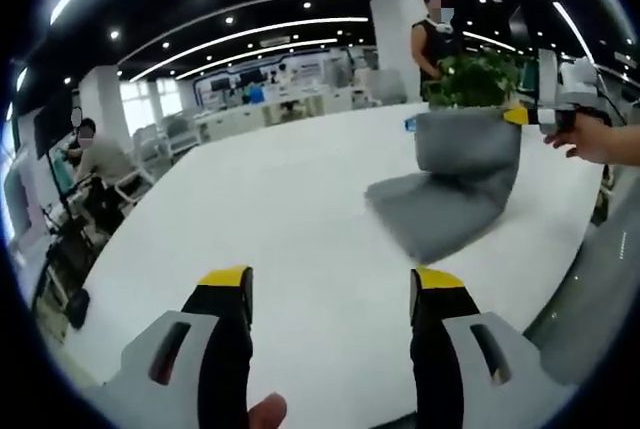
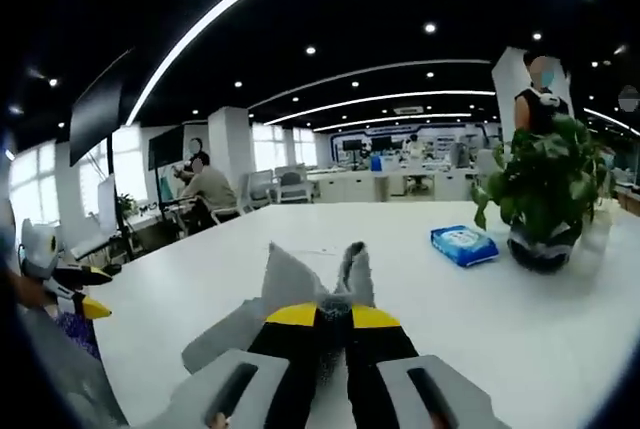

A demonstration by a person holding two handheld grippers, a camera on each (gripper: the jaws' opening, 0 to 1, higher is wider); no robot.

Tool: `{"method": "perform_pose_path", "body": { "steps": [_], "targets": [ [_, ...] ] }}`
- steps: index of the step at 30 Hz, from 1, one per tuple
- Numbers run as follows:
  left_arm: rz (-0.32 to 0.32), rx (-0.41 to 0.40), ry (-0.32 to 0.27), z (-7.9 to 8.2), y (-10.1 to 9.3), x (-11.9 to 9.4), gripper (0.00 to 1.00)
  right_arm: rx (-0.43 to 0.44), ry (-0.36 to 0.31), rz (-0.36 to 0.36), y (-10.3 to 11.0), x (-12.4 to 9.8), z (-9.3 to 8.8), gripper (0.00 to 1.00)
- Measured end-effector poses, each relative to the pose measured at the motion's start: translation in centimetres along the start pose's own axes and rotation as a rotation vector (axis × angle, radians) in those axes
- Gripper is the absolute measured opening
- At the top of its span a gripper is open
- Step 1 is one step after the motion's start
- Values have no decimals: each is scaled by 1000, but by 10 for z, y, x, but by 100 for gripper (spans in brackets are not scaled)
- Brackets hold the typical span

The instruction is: Open the folded towel by lifting each exposed corner and separating the folded layers until the towel lies flat within the target outline without major curled edges

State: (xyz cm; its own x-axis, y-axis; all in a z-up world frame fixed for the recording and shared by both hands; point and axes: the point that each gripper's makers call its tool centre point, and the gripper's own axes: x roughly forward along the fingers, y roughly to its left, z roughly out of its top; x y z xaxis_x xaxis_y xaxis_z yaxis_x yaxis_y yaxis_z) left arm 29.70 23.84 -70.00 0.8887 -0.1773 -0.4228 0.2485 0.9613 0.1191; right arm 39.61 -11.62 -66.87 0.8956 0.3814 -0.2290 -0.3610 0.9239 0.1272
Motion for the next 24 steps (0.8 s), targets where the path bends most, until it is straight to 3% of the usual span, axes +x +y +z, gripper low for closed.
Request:
{"method": "perform_pose_path", "body": {
  "steps": [5,14,19,22,24],
  "targets": [
    [-10,27,16,-3,-3,2,63,12,4,-26,-18,-5,-11,6],
    [-9,49,19,-1,-5,1,62,116,24,-70,-47,-16,-38,7],
    [-62,100,-8,11,-19,5,59,128,42,-90,-55,-27,-52,8],
    [-100,203,-28,25,-34,15,59,118,64,-102,-61,-35,-62,9],
    [-115,188,-44,33,-42,23,57,126,77,-111,-68,-40,-67,10]
  ]
}}
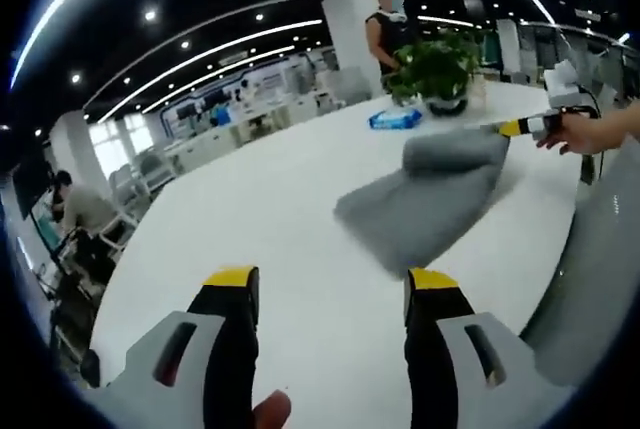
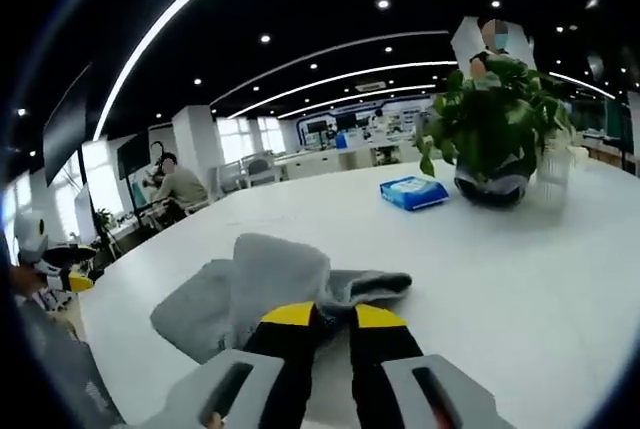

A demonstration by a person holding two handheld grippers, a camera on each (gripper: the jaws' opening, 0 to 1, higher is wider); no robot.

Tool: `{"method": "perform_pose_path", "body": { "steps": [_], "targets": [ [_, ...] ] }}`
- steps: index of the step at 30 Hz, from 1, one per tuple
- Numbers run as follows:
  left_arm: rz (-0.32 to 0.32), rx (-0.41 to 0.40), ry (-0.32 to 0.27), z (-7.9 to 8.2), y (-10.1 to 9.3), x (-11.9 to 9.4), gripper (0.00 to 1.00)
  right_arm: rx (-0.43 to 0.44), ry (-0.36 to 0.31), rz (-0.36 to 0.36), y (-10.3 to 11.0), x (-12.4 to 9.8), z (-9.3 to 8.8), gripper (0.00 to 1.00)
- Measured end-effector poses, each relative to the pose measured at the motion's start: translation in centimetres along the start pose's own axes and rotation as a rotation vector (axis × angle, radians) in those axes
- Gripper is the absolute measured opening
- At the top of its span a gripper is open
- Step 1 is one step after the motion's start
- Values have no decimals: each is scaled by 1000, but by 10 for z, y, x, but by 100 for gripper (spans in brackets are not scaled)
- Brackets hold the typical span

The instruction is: Open the folded towel by lifting each exposed corner and separating the folded layers until the towel lies flat within the target outline without major curled edges

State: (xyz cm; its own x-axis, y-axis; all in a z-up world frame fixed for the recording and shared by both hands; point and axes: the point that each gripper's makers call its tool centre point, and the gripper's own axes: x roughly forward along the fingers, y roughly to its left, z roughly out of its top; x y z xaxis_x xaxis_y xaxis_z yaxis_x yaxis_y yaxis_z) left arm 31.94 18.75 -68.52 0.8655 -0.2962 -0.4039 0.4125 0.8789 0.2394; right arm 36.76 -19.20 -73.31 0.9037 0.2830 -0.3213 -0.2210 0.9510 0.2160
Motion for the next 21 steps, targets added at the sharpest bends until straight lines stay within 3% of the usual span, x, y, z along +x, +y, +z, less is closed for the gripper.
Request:
{"method": "perform_pose_path", "body": {
  "steps": [5,11,16,21],
  "targets": [
    [-72,-8,-35,23,-25,36,52,-43,34,-29,-14,-9,-6,10],
    [-143,-34,-55,38,-51,76,48,-41,34,-33,-23,-13,4,14],
    [-196,-15,-18,34,-68,110,46,-94,189,31,-9,7,-22,24],
    [-251,-39,22,24,-83,132,46,-101,271,80,0,18,-39,28]
  ]
}}
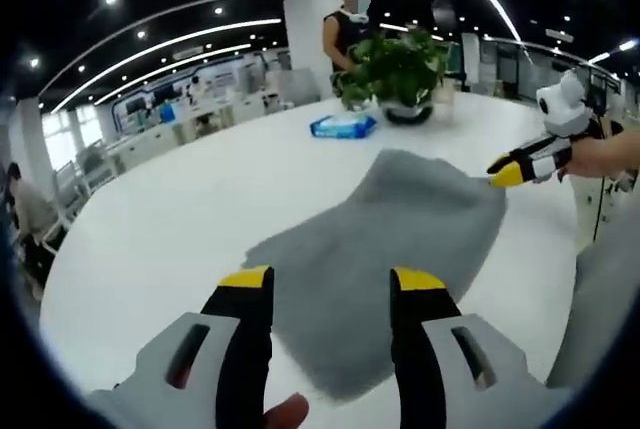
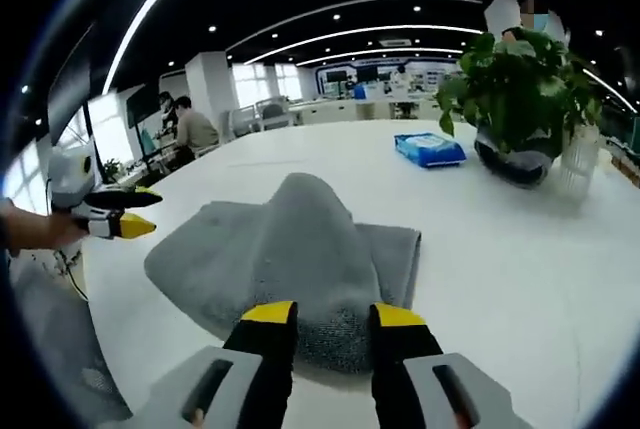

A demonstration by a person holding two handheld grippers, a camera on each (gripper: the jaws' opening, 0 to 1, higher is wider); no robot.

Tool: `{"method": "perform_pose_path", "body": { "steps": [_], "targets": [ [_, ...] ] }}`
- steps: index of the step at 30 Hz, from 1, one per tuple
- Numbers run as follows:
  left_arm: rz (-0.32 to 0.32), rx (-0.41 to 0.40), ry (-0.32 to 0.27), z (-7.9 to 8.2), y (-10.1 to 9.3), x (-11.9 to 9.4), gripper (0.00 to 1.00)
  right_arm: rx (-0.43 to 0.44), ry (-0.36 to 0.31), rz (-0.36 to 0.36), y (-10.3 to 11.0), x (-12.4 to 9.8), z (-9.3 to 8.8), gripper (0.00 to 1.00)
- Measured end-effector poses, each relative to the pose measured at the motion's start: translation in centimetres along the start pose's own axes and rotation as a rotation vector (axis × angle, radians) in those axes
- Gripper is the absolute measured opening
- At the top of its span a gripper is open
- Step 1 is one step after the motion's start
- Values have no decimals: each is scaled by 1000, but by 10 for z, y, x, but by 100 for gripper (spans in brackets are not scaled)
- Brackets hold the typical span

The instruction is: Open the folded towel by lifting each exposed corner and separating the folded layers until the towel lies flat within the target outline without major curled edges

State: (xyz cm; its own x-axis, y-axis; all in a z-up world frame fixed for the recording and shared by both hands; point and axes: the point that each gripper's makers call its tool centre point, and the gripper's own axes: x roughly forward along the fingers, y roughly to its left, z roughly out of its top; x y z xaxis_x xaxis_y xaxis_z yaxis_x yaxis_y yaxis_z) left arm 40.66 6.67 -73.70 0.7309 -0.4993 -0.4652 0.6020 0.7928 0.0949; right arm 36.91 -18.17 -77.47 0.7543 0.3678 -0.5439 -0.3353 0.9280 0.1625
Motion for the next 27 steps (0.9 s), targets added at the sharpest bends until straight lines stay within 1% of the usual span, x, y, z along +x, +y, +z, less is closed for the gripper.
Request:
{"method": "perform_pose_path", "body": {
  "steps": [1,2,4,5,7,8,10,11,12,14,16,18,20,23,25,27],
  "targets": [
    [-4,3,10,-2,0,3,46,-8,26,-5,-1,2,-4,29],
    [-13,8,25,-7,-1,7,46,-41,54,-14,-3,4,-7,29],
    [-22,10,47,-13,0,14,46,-55,74,-7,-3,10,-9,29],
    [-24,5,62,-17,1,16,46,-56,95,-4,-3,11,-11,29],
    [-29,-11,82,-24,1,21,46,-90,149,0,-3,14,-17,28],
    [-33,-12,95,-28,0,22,46,-102,153,7,-3,16,-17,28],
    [-46,0,131,-38,-2,24,46,-105,178,6,-4,18,-18,28],
    [-53,17,158,-45,-3,25,46,-90,200,7,-3,19,-17,27],
    [-53,28,172,-49,-3,25,46,-93,221,8,-4,19,-18,27],
    [-46,-31,140,-48,-2,26,45,-108,276,16,-3,20,-19,26],
    [-48,-57,136,-51,-3,25,44,-122,326,16,-3,21,-20,26],
    [-47,-47,126,-53,-5,24,43,-166,355,24,-2,24,-19,26],
    [-47,-36,129,-53,-8,22,41,-176,357,30,-1,27,-18,26],
    [-42,-39,141,-55,-10,19,40,-216,360,45,-1,32,-17,25],
    [-33,-47,149,-56,-10,17,40,-242,378,54,0,35,-15,25],
    [-26,-35,157,-57,-14,13,38,-266,396,67,1,39,-13,25]
  ]
}}
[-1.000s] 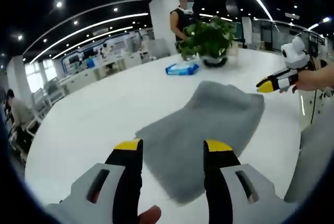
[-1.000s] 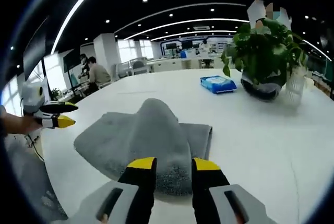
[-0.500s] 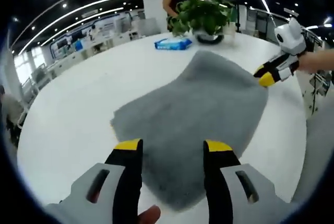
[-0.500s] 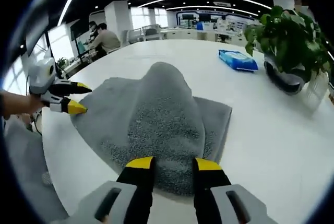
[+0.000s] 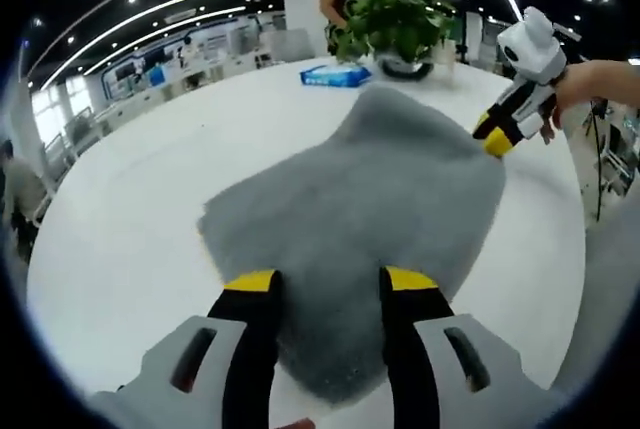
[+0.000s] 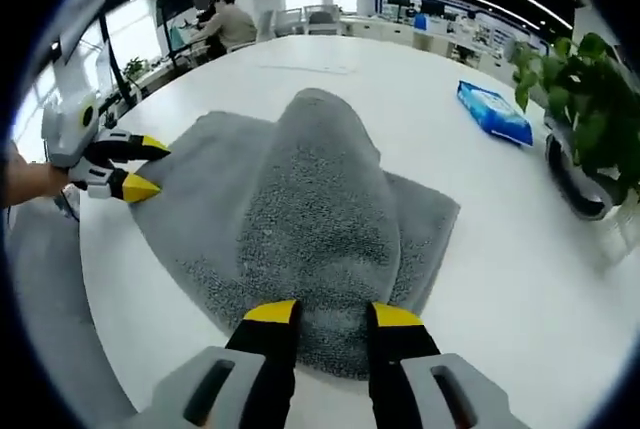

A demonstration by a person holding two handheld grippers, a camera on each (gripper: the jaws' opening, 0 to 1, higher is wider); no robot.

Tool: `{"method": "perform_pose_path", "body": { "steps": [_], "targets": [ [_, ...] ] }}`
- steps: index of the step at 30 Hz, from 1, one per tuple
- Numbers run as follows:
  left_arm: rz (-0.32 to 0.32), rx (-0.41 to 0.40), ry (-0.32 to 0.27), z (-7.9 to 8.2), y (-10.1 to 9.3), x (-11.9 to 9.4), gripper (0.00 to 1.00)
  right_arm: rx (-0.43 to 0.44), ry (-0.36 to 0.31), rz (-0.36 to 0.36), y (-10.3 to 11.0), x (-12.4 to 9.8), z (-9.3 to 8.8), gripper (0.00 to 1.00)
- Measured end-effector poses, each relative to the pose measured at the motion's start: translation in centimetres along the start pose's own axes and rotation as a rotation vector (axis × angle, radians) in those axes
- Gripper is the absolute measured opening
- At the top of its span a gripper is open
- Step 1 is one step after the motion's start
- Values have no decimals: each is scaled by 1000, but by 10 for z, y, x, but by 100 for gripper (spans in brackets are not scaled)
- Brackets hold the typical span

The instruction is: Open the folded towel by lifting each exposed corner and separating the folded layers until the towel lies flat within the target outline without major curled edges

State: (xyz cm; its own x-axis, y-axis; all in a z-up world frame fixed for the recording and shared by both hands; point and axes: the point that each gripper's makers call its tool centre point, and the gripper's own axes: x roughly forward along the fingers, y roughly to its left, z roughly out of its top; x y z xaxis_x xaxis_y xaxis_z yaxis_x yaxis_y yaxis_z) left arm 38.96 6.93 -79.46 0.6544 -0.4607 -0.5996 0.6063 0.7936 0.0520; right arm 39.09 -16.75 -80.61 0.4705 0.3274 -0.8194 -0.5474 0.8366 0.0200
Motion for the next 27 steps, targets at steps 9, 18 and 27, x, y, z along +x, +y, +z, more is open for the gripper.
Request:
{"method": "perform_pose_path", "body": {
  "steps": [9,18,27],
  "targets": [
    [46,-46,31,-10,-6,-12,35,-84,13,32,0,15,20,25],
    [87,-88,57,-18,-9,-23,35,-164,54,78,5,28,37,24],
    [111,-138,86,-24,-14,-30,36,-216,48,110,10,42,57,24]
  ]
}}
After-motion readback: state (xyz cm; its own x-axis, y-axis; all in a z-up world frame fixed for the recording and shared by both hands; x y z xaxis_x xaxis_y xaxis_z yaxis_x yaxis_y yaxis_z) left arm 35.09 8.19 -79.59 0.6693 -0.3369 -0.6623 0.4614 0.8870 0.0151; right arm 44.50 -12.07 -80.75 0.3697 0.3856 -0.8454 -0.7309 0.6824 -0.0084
